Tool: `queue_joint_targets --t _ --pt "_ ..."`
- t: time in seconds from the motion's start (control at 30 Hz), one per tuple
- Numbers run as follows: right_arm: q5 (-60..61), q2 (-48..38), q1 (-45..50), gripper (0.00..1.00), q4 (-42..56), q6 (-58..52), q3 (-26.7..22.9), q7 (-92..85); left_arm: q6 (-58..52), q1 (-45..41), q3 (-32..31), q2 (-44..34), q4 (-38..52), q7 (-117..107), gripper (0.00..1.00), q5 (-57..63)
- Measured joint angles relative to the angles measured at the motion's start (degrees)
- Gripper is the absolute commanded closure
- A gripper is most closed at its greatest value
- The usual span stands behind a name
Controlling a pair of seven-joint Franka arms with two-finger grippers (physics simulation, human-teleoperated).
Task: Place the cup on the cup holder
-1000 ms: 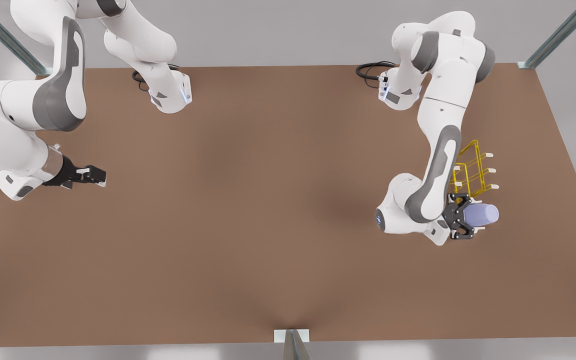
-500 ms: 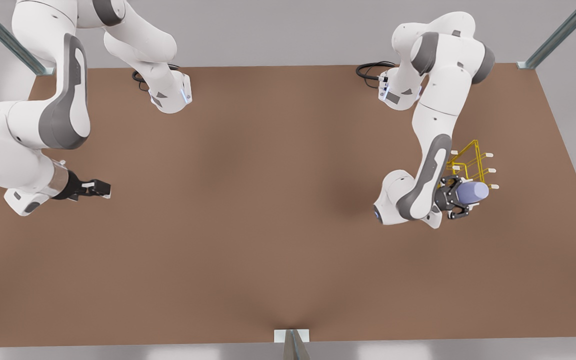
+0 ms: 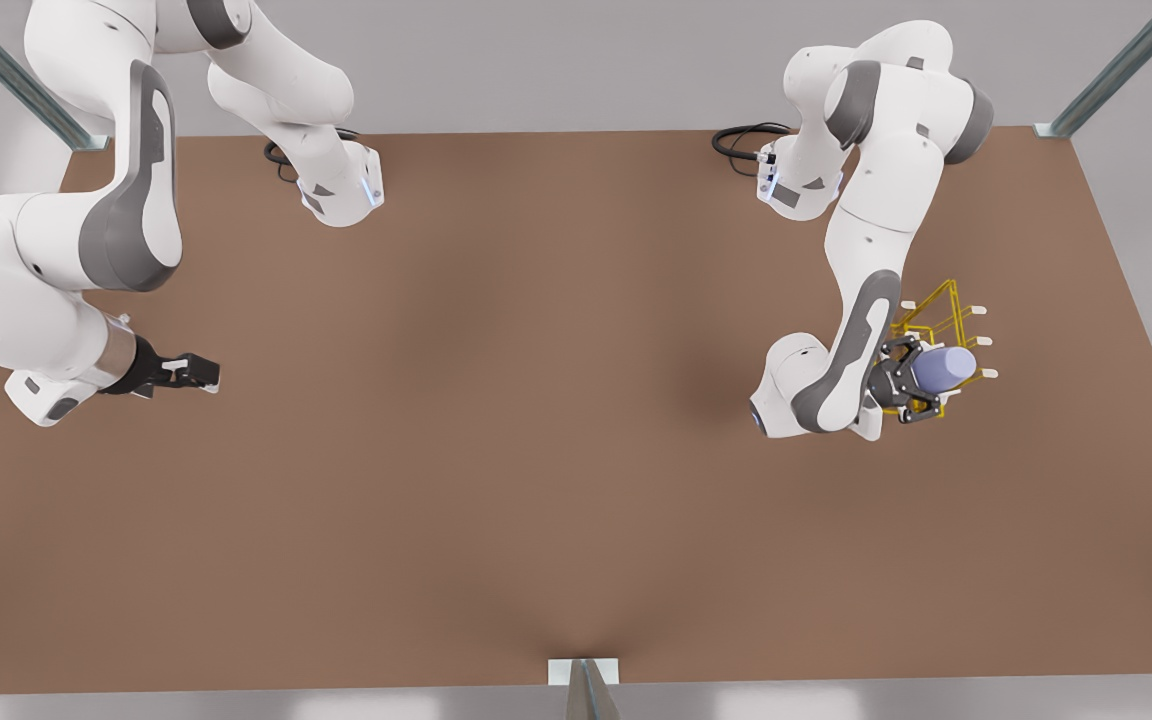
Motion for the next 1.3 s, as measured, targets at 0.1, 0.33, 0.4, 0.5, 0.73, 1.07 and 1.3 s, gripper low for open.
queue_joint_targets --t 0.1,0.33,0.4,0.5,0.73,1.07,1.3 --pt "-0.01 0.01 0.00 0.00 0.21 -0.08 -0.04 0.01 -0.04 0.13 0.04 -0.34 -1.37 -1.44 0.28 0.01" --pt "0.00 0.08 0.01 0.00 0.70 -0.28 -0.08 0.01 -0.08 0.12 0.01 -0.50 -4.28 -4.82 0.28 0.01" --pt "0.00 0.09 -0.04 0.00 0.70 -0.31 -0.08 0.01 -0.10 0.08 0.00 -0.54 -4.39 -5.62 0.27 0.01" --pt "0.00 0.15 -0.02 0.00 0.70 -0.33 -0.09 0.02 -0.14 0.08 0.00 -0.59 -4.43 -6.63 0.00 0.04" --pt "0.00 0.24 -0.02 0.00 0.70 -0.36 -0.10 0.04 -0.56 -0.35 -0.18 -0.91 -4.35 -8.34 0.00 0.14" --pt "0.00 0.37 0.16 0.00 0.68 -0.30 -0.06 0.06 1.39 7.69 -11.71 -21.92 26.53 9.59 0.00 -37.45" --pt "0.00 0.41 0.15 0.00 0.67 -0.27 -0.04 0.07 5.01 9.95 -2.41 -21.18 32.88 47.63 0.00 -62.73"
